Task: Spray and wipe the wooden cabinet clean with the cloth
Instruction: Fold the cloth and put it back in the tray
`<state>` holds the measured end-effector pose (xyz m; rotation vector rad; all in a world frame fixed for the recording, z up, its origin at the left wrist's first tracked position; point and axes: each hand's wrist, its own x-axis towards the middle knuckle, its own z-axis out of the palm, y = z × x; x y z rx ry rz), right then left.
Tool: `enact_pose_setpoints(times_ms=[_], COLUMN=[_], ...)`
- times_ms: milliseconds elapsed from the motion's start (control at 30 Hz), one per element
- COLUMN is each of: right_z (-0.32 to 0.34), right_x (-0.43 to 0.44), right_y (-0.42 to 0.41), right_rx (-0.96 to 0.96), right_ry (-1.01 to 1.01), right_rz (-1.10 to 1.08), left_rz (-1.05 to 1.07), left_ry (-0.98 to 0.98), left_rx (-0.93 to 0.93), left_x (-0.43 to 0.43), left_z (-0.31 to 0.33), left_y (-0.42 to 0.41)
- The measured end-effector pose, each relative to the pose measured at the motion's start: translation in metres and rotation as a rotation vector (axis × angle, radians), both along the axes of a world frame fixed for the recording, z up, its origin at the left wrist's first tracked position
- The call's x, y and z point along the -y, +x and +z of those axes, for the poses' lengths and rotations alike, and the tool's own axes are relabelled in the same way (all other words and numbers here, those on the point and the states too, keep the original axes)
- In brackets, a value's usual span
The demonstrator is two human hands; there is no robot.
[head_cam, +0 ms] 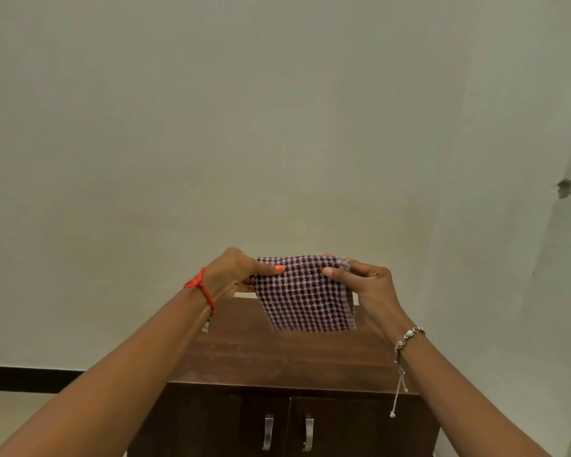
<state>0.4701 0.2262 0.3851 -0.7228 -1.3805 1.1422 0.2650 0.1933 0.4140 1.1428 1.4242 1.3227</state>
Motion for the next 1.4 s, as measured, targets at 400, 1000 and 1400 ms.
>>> enact_pose_setpoints(times_ms=[400, 1000, 1400], right_z=[-0.007, -0.043, -0.09], right_x=[0.002, -0.003, 0.012], right_y=[-0.018, -0.028, -0.085], right_rx=[-0.267, -0.04, 0.055], right_ry=[-0.023, -0.151, -0.158], right_rz=[-0.139, 0.024, -0.081], left_rz=[0.003, -0.029, 0.226], left_ry=[0.357, 0.281, 0.347], left_rx=[-0.347, 0.2, -0.037], left_x=[-0.003, -0.004, 0.018], left_z=[-0.008, -0.072, -0.115], left_y=[-0.005, 0.001, -0.027])
